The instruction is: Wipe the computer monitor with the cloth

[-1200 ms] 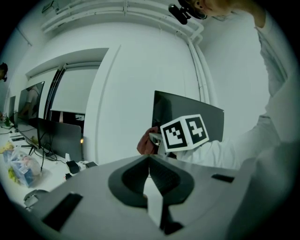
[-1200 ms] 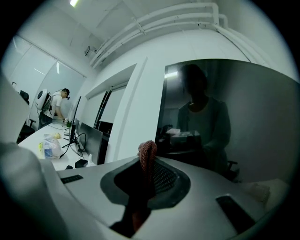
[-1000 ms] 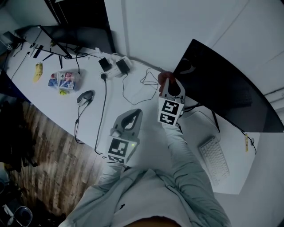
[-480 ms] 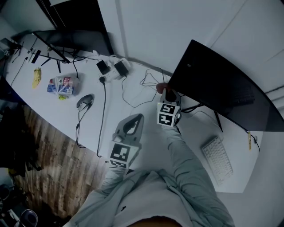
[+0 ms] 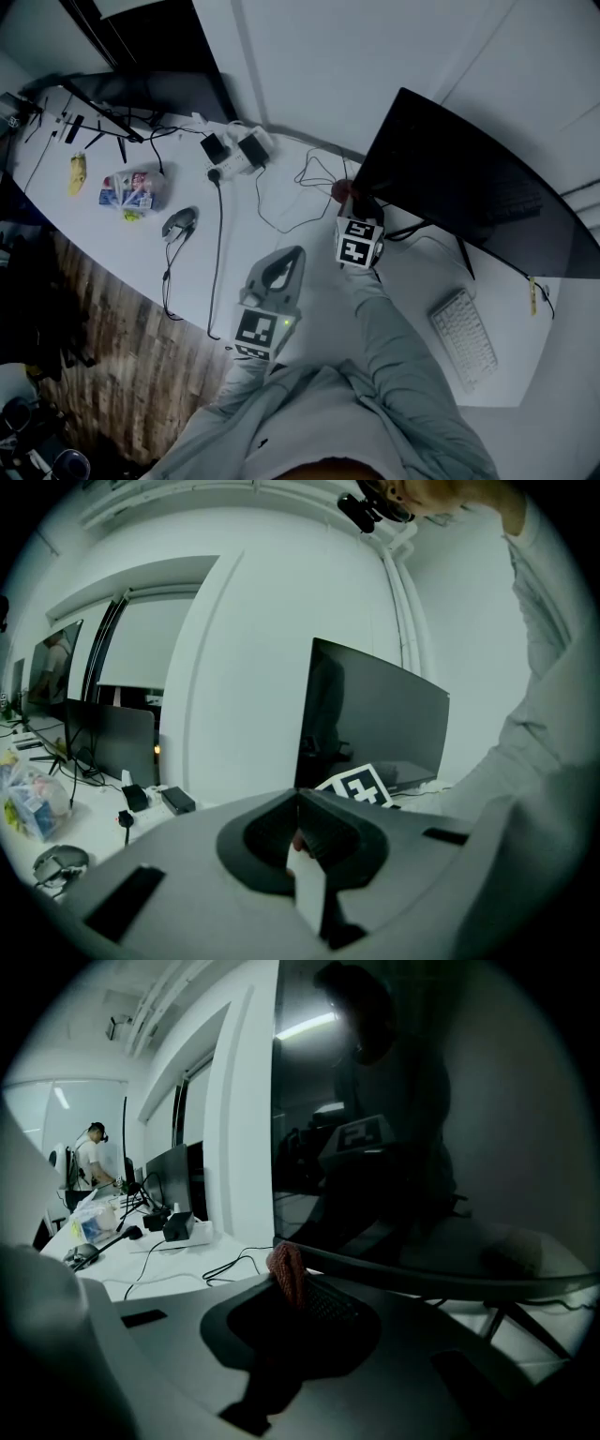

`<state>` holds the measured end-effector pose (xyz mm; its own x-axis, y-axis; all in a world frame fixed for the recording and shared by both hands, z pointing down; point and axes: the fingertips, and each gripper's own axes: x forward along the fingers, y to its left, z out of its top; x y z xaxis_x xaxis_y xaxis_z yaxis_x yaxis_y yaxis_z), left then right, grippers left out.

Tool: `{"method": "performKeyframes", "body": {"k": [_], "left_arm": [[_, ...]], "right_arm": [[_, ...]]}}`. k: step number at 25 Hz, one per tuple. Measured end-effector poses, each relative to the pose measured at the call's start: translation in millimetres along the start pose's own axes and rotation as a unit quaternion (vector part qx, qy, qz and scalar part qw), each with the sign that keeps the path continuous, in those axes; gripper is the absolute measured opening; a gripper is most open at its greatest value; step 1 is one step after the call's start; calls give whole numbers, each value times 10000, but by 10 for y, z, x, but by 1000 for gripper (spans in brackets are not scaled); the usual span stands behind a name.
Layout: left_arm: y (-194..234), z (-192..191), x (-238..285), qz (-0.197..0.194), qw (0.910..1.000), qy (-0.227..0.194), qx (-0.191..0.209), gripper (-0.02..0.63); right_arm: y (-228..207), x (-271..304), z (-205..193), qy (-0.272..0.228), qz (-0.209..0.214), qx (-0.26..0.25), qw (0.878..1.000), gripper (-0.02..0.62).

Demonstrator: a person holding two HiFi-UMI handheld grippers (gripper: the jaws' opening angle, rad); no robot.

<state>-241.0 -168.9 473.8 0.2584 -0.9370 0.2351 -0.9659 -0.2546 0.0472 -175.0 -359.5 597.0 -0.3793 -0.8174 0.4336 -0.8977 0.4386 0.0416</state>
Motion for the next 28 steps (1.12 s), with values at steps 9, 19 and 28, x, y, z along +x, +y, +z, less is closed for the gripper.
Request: {"method": "performKeyframes", "body": {"k": [9, 19, 28], "left_arm": [[-216, 32, 168, -273, 9995, 66, 163, 21], [-833, 181, 369, -615, 9976, -6, 318, 21], [-1744, 331, 580, -1010, 9937, -114, 477, 21]], "right_arm": [[-413, -183, -113, -149, -210, 780, 9966, 42], [-1293, -594, -333, -79, -687, 1293, 9892, 41], [-2417, -1148, -645, -37, -1184, 1566, 9805, 41]]}}
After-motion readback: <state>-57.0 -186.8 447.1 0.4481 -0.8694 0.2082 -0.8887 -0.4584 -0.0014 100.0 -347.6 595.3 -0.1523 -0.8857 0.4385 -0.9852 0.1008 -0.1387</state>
